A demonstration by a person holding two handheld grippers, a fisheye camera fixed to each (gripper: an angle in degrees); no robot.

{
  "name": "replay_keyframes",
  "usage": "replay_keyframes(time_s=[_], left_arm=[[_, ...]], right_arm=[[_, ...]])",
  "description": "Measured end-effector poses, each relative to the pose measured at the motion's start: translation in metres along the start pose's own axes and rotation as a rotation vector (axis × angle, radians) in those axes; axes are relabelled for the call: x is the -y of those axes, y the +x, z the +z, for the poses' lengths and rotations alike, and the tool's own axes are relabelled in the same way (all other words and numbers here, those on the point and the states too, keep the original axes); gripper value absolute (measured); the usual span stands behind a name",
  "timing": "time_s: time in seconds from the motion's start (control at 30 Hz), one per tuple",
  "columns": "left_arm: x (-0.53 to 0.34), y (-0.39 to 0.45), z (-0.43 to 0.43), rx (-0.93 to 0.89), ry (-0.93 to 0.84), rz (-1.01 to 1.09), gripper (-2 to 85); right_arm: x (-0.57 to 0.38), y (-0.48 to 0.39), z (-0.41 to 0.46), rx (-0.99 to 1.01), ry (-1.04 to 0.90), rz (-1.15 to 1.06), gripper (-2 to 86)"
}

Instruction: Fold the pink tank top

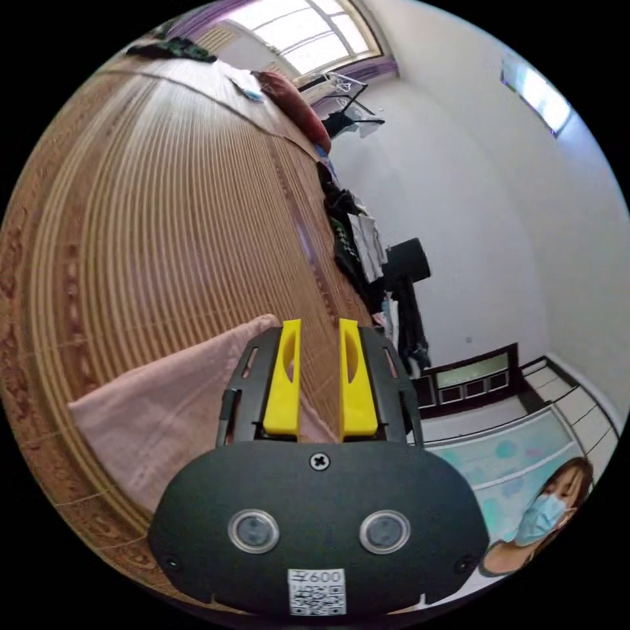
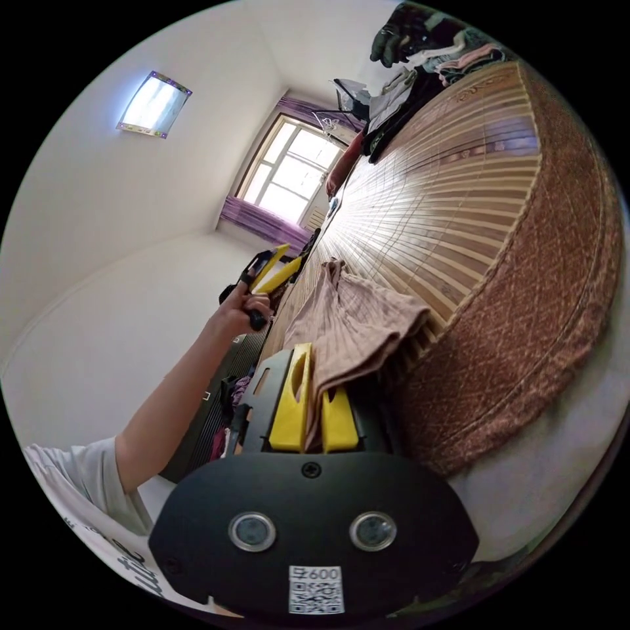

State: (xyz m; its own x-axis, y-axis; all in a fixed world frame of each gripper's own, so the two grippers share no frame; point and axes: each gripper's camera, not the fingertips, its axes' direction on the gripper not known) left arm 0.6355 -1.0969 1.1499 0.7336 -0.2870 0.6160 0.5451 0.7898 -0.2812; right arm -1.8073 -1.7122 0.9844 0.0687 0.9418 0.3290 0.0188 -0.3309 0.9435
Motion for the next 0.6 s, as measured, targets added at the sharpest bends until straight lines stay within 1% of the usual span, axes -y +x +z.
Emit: replay_keyframes(time_s=[0.07, 0.13, 0.17, 0.2, 0.23, 0.37, 0.53, 0.6], left_arm=[[-0.009, 0.010, -0.026, 0.176, -0.047, 0.092, 9.3], [-0.017, 0.014, -0.041, 0.303, -0.095, 0.129, 9.7], [-0.023, 0.017, -0.053, 0.359, -0.105, 0.153, 9.8], [-0.026, 0.018, -0.059, 0.374, -0.101, 0.162, 9.7], [-0.033, 0.021, -0.073, 0.381, -0.077, 0.167, 9.6], [-0.066, 0.030, -0.120, 0.307, 0.013, 0.149, 9.2], [-0.105, 0.051, -0.168, 0.261, 0.054, 0.157, 8.7], [-0.118, 0.058, -0.184, 0.244, 0.066, 0.154, 8.6]], right_arm=[[-0.012, -0.001, 0.007, -0.006, -0.017, -0.017, -0.8], [-0.021, 0.000, 0.011, -0.007, -0.041, -0.033, -0.8], [-0.027, 0.002, 0.012, -0.009, -0.057, -0.042, -0.8], [-0.030, 0.004, 0.012, -0.007, -0.064, -0.043, -0.8], [-0.037, 0.008, 0.011, -0.002, -0.066, -0.043, -0.8], [-0.065, 0.028, 0.002, -0.024, -0.013, -0.021, -0.8], [-0.094, 0.044, 0.005, -0.094, 0.029, -0.062, -0.8], [-0.102, 0.052, 0.017, -0.090, 0.009, -0.075, -0.8]])
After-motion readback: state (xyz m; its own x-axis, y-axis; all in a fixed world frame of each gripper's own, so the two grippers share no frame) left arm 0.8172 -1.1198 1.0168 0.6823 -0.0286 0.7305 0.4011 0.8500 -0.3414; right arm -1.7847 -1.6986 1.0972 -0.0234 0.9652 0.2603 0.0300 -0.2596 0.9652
